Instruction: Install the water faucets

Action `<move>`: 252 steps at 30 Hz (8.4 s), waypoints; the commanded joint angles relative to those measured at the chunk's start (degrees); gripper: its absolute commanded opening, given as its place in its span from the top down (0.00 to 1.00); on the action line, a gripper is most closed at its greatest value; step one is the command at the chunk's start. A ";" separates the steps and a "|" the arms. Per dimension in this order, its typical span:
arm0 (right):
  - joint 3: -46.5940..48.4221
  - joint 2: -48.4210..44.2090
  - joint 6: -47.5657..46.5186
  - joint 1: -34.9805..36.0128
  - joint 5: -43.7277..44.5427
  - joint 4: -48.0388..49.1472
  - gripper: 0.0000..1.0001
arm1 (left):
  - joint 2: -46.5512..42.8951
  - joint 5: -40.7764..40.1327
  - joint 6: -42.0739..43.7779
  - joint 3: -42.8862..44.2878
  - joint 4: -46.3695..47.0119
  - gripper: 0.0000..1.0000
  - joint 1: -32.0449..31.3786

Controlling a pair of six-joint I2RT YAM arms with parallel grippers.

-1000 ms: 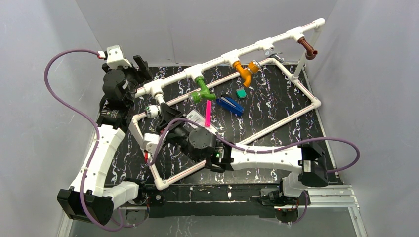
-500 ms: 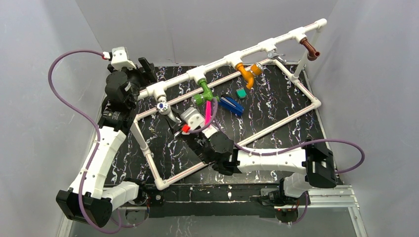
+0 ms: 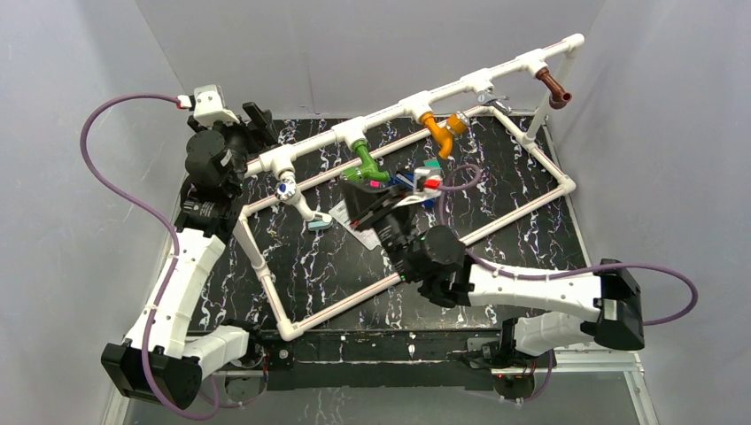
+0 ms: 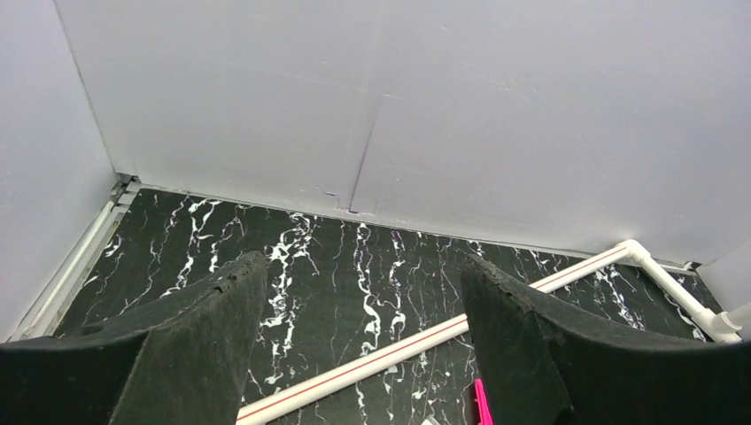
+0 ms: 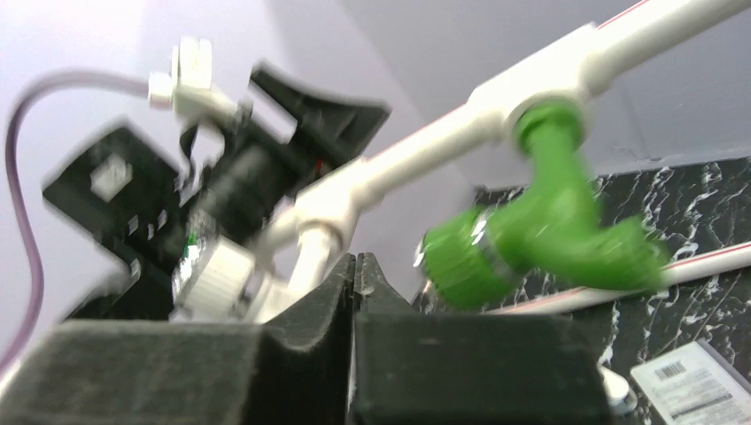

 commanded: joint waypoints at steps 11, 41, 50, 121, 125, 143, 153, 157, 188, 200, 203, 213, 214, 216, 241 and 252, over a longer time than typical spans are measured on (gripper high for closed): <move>4.34 -6.11 -24.45 -1.70 -5.62 -5.62 0.50 | 5.81 -2.22 -0.23 -7.10 -20.35 0.22 0.67; 16.56 8.00 -56.02 -0.58 -20.92 -12.57 0.18 | 6.43 -1.51 -0.05 -6.56 -21.15 0.22 0.67; 16.22 14.24 -67.44 2.65 -12.79 3.69 0.33 | 6.65 -1.38 -0.06 -6.56 -21.21 0.22 0.68; 6.29 9.41 67.97 -1.77 12.33 -9.73 0.53 | 6.53 -0.42 -0.41 -6.54 -21.34 0.22 0.99; 5.15 9.45 61.70 -1.85 9.58 -3.25 0.38 | 6.61 -0.39 -0.41 -6.48 -21.41 0.22 0.95; 6.79 -0.62 30.28 -1.73 -8.57 -13.18 0.29 | 7.16 -0.88 -0.23 -6.48 -21.48 0.22 1.00; 12.05 -6.83 7.98 -1.75 -17.99 -31.42 0.26 | 7.57 -0.69 -0.32 -6.47 -21.47 0.22 0.96; 16.11 -7.33 -3.56 -1.71 -23.32 -36.60 0.27 | 7.51 -0.76 -0.41 -6.53 -21.44 0.22 0.94; 17.72 -2.05 -104.53 0.41 -28.72 -38.29 0.17 | 7.75 -1.16 -0.07 -6.45 -21.71 0.22 0.98; 17.42 5.26 -120.61 2.25 -21.43 -31.50 0.17 | 7.84 -1.65 0.12 -6.41 -21.85 0.22 0.97; 17.99 7.04 -121.93 2.33 -19.69 -30.12 0.19 | 7.84 -1.62 0.12 -6.31 -21.85 0.22 1.01; 18.96 11.04 -122.15 2.32 -16.54 -25.51 0.33 | 7.84 -1.39 0.05 -6.32 -21.89 0.22 0.94; 18.94 11.34 -122.03 2.33 -16.29 -24.87 0.34 | 7.84 -1.38 0.04 -6.35 -21.85 0.22 0.98; 19.22 12.09 -121.44 2.26 -15.46 -23.70 0.37 | 7.84 -1.37 0.03 -6.32 -21.85 0.22 0.94; 22.58 16.97 -89.99 2.92 -8.75 -17.73 0.99 | 8.28 -1.12 0.03 -6.31 -21.92 0.22 0.95; 23.28 19.87 -55.81 3.41 -0.09 -6.60 0.99 | 7.91 -1.18 0.03 -6.33 -21.86 0.22 1.00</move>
